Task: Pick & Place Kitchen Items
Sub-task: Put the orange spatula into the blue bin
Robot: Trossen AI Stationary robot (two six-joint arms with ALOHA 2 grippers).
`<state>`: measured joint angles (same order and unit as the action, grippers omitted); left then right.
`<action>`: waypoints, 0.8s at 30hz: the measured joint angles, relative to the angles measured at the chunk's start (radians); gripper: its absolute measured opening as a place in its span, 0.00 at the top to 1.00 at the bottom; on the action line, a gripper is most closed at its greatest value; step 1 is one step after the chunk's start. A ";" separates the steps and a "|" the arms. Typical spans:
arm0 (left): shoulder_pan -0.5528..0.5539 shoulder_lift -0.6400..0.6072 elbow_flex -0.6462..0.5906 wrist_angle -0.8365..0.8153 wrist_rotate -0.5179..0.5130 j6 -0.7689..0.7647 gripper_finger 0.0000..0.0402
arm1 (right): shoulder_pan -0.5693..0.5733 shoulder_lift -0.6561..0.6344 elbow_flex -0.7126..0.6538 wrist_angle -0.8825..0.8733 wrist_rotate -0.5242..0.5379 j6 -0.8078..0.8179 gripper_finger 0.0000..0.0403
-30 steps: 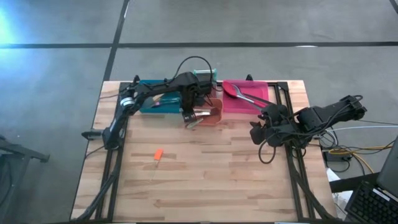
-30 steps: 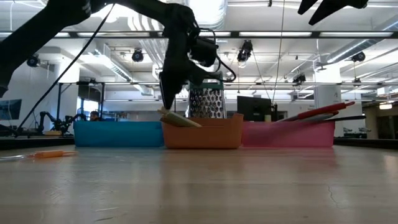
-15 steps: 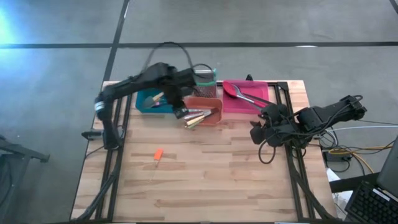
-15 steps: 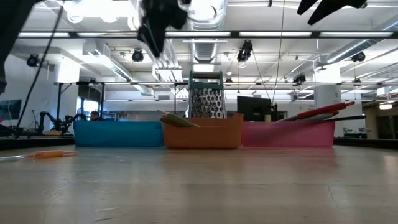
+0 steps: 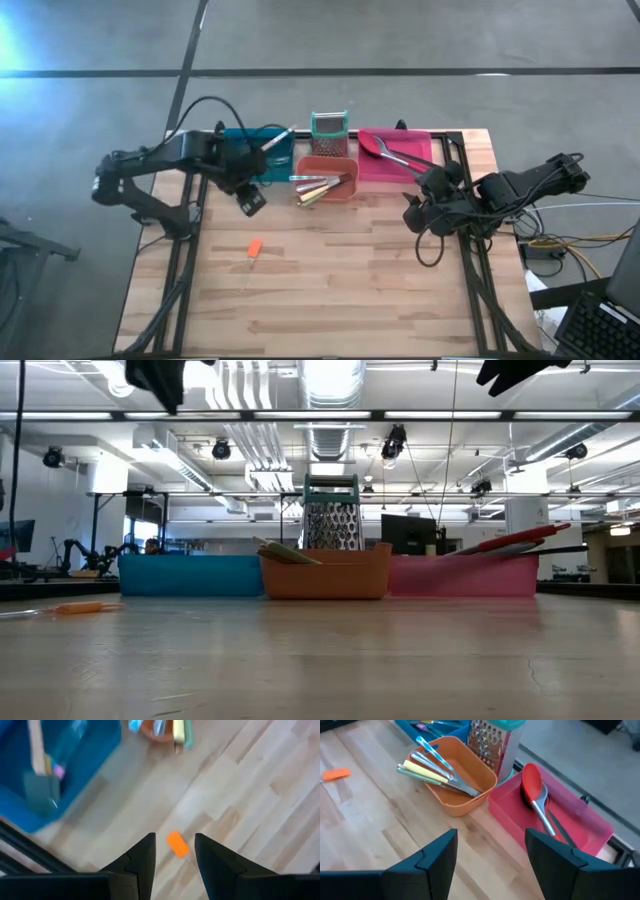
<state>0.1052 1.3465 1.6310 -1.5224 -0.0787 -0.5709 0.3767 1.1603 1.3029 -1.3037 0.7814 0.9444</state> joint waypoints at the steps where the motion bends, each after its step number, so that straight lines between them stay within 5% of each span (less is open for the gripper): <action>1: -0.009 -0.018 -0.035 0.008 0.015 -0.021 0.65 | 0.000 0.000 0.000 0.000 0.005 -0.004 0.44; 11: -0.074 -0.070 -0.369 0.117 0.259 -0.107 0.65 | -0.004 -0.001 0.000 -0.001 0.008 -0.036 0.44; 24: -0.192 -0.049 -0.654 0.442 0.230 -0.164 0.65 | -0.004 -0.002 0.000 -0.002 0.007 -0.040 0.44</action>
<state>-0.0865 1.2979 0.9770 -1.0799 0.1515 -0.7347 0.3725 1.1587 1.3029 -1.3052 0.7883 0.9040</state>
